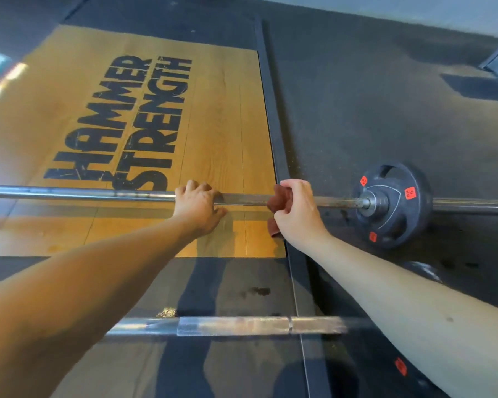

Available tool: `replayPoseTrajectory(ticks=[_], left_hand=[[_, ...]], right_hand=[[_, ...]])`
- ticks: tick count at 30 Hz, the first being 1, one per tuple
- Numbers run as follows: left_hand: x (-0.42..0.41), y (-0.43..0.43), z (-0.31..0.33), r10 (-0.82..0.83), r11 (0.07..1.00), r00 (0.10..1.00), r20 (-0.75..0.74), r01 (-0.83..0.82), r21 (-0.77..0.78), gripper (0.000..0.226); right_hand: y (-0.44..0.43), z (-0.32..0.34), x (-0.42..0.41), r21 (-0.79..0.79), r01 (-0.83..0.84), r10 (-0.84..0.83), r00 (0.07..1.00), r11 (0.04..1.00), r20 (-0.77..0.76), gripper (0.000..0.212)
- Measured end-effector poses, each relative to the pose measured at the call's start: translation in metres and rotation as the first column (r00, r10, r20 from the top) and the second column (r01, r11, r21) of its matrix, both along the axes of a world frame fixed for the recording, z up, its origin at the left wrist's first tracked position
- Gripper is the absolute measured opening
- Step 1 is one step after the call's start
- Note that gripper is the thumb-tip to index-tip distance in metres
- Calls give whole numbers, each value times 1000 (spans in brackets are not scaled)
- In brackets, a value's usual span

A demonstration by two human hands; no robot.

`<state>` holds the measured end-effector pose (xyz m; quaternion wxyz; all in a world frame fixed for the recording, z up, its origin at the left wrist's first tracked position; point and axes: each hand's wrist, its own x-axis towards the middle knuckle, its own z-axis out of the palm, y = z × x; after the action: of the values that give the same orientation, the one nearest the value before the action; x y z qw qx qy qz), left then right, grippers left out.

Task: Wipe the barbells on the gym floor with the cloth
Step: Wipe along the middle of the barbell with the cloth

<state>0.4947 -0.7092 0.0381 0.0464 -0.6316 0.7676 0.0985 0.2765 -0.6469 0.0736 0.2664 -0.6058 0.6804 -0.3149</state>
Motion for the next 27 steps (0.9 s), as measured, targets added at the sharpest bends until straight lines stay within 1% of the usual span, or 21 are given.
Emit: replayPoseTrajectory(ticks=[1,2,3,4,5,6,7,9,11,14,15,17,18,20,21,23,24,25,26,27], left_hand=[[-1,9,7,78,993,983,-164,-62,101,52],[-2,18,14,199,967,919,-341,-127,222,55],[-2,27,21,329,926,810,-485,-175,335,60],[-1,37,30,431,884,682,-591,-186,429,64],[-1,45,42,496,847,567,-657,-150,510,66],[2,53,53,543,810,488,-683,-91,579,69],[5,60,64,571,780,445,-690,-31,626,70],[14,74,81,563,762,438,-700,51,645,63],[23,86,93,518,779,474,-712,83,622,50],[35,107,117,492,814,482,-725,41,580,33],[39,113,128,479,829,497,-724,15,559,29],[44,125,149,453,856,537,-712,-38,516,22],[45,128,156,453,862,540,-709,-63,503,20],[47,141,183,457,874,509,-730,-102,476,21],[47,147,196,452,880,493,-743,-112,461,22],[51,162,219,404,908,500,-766,-115,404,23],[53,171,228,373,923,508,-777,-116,367,23],[56,179,238,340,937,516,-786,-118,328,23],[60,188,246,314,947,526,-790,-117,299,24],[64,198,255,287,956,537,-793,-113,269,24]], right_hand=[[6,5,9,-2,4,-4,1000,1000,18,50],[12,11,17,6,1,-2,999,1000,37,46],[20,18,24,14,-16,15,998,1000,67,42],[27,23,29,29,-42,39,995,999,91,40],[35,29,35,44,-77,71,991,996,110,40],[42,35,41,61,-111,103,988,992,116,43],[49,39,46,70,-138,129,984,988,119,47],[63,50,57,76,-191,182,977,979,116,56],[77,64,66,83,-225,214,969,971,124,63],[101,86,76,101,-260,249,962,960,115,72],[108,93,79,106,-258,247,964,960,101,74],[123,106,83,112,-211,207,977,971,52,75],[127,112,84,127,-175,171,984,976,42,72],[137,131,87,159,-85,76,995,984,60,64],[141,142,89,192,-43,24,995,980,96,61],[149,163,94,300,1,-75,970,954,233,56],[154,173,98,362,-14,-119,932,932,342,52],[159,183,101,410,-53,-154,876,910,456,44],[168,193,106,434,-95,-183,811,896,555,29],[177,203,111,449,-119,-220,744,885,631,20]])
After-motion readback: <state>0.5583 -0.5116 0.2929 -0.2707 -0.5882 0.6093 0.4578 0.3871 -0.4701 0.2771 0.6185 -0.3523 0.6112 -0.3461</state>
